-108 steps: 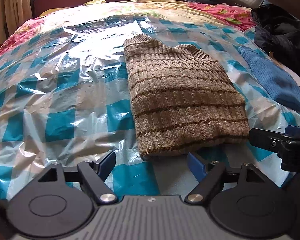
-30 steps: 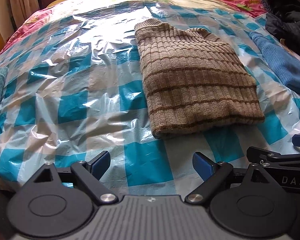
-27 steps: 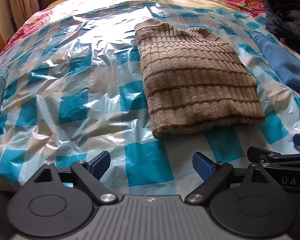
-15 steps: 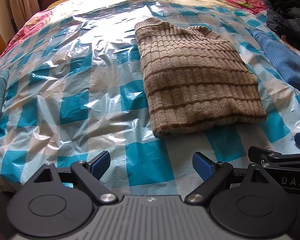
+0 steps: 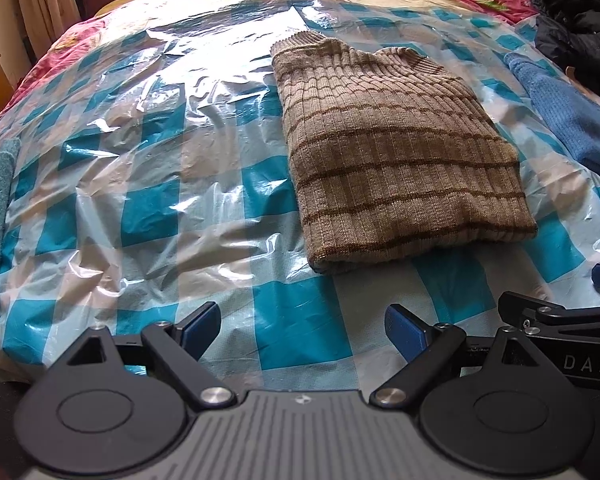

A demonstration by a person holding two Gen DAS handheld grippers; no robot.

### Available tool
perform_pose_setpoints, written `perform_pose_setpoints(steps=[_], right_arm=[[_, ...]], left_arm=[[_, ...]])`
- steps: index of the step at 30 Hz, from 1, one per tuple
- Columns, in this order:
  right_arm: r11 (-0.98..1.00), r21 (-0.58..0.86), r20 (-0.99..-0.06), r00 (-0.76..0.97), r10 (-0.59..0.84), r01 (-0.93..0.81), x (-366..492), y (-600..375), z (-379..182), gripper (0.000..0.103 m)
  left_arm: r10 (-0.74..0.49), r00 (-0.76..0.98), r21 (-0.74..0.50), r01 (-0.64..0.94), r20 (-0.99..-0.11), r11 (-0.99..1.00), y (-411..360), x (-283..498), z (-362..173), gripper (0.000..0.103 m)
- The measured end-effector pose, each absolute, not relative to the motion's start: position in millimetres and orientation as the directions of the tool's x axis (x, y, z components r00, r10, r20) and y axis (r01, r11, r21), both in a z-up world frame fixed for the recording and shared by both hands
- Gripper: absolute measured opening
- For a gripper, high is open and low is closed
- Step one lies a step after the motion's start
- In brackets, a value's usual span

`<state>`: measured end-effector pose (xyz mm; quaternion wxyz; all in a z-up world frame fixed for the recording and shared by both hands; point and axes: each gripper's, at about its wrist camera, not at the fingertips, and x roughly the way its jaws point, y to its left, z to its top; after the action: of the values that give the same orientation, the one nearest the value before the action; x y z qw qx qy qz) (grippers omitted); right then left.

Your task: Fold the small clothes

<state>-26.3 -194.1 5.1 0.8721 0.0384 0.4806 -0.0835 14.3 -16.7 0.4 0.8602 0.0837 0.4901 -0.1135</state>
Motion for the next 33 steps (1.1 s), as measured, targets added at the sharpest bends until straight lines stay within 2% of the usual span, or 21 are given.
perform_pose_setpoints(steps=[33], right_arm=[[0.983, -0.014, -0.848, 0.519, -0.108, 0.181, -26.2, -193.9, 3.4, 0.103]], left_arm=[[-0.109, 0.488, 0.035, 0.276, -0.866, 0.960, -17.4, 13.6, -0.7, 0.093]])
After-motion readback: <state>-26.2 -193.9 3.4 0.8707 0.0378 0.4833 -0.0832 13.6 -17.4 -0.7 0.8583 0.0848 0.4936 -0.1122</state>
